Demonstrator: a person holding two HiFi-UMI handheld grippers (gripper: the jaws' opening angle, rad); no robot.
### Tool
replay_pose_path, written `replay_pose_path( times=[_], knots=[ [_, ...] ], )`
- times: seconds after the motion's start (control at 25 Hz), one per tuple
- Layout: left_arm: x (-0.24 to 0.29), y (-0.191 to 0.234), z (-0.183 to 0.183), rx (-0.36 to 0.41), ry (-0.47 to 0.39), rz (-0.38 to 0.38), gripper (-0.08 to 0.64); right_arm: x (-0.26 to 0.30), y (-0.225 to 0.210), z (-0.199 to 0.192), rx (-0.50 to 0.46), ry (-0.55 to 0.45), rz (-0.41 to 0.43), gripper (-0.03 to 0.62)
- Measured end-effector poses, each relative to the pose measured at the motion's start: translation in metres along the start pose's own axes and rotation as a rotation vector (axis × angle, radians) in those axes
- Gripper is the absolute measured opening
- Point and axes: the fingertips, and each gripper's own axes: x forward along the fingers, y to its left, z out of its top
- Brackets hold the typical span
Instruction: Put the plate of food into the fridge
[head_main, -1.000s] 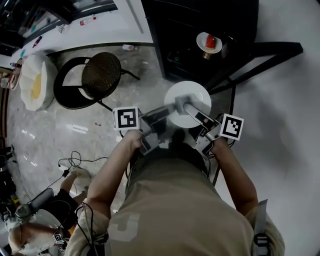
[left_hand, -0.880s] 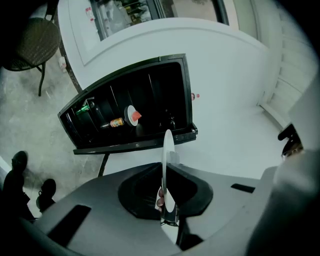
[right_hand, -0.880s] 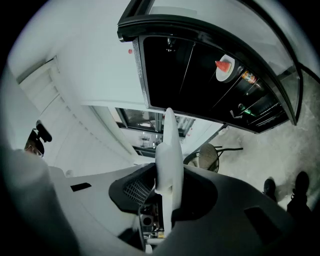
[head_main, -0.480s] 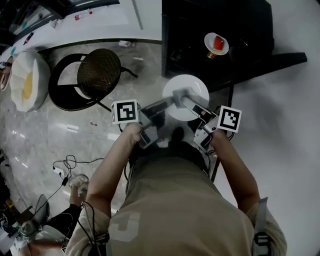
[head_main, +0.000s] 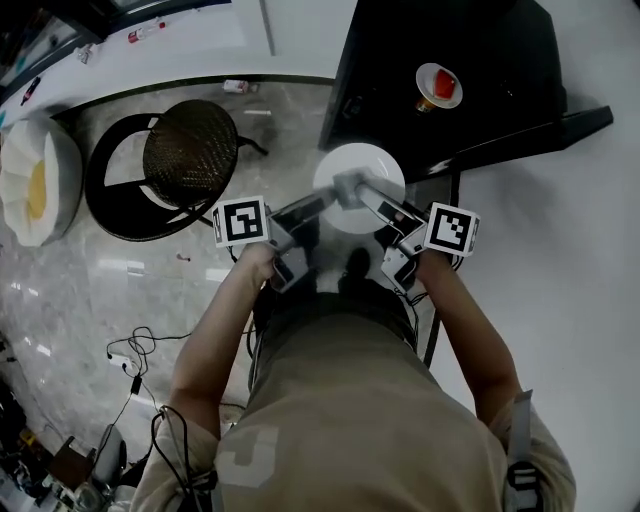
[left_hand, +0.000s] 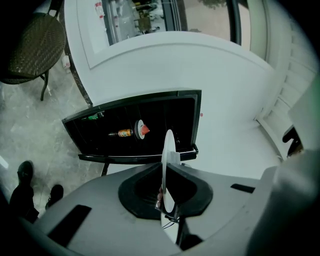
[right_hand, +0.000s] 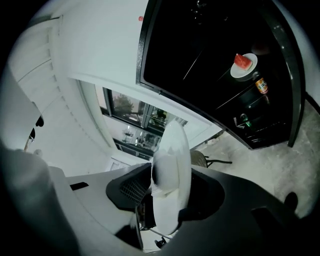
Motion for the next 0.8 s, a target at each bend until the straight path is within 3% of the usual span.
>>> replay_pose_path(
  times=[0.36,0.52,0.8],
  knots=[
    [-0.008,0.016,0.006,-0.055,0.036,-0.042,0.02,0.016,-0.013,-0.002,-0.005,-0.03,-0.074,0.184],
    [-0.006,0.029,0.007,-0.023,0.05,-0.005,0.02,0.011,-0.028,-0.006,0.015,-0.034,-0.109,0.187],
    [0.006,0.042,0.001,-0.033,0.096,0.001,0.02,-0.001,-0.049,-0.01,0.066,-0.064,-0.147,0.189]
  ],
)
